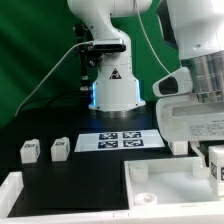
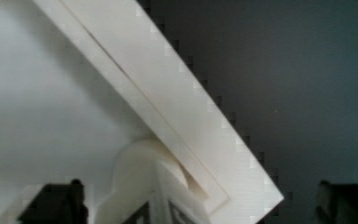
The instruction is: Assemble one leg
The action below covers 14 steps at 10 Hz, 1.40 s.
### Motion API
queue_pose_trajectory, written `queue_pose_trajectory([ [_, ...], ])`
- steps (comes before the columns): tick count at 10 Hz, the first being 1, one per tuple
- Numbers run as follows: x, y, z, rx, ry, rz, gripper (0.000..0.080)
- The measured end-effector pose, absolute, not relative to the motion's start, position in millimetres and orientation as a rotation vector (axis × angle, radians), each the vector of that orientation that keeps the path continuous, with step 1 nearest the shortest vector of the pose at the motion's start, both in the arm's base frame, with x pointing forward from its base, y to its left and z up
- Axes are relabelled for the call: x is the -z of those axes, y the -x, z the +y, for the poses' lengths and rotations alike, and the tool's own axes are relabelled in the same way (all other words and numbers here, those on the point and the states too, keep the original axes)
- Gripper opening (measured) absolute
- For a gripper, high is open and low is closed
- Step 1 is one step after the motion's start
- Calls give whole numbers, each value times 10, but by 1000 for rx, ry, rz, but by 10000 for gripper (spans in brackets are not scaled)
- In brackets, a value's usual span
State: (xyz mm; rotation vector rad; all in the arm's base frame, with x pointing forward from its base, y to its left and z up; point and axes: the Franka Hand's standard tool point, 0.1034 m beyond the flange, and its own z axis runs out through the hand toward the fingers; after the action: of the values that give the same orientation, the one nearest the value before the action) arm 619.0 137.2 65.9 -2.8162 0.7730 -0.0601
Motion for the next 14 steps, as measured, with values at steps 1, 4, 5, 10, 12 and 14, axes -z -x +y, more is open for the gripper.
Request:
queue_pose_trajectory([
  [1, -663, -6199, 1338, 82, 2880, 553, 649],
  [4, -669, -6250, 1236, 136, 2989, 54, 649],
  [5, -655, -6249, 1214, 145, 2996, -99, 649],
  [10, -637, -6258, 1184, 157, 2998, -190, 403],
  [12, -628, -6256, 1149, 131, 2988, 162, 289],
  [14, -625, -6256, 1137, 115, 2964, 365, 280],
])
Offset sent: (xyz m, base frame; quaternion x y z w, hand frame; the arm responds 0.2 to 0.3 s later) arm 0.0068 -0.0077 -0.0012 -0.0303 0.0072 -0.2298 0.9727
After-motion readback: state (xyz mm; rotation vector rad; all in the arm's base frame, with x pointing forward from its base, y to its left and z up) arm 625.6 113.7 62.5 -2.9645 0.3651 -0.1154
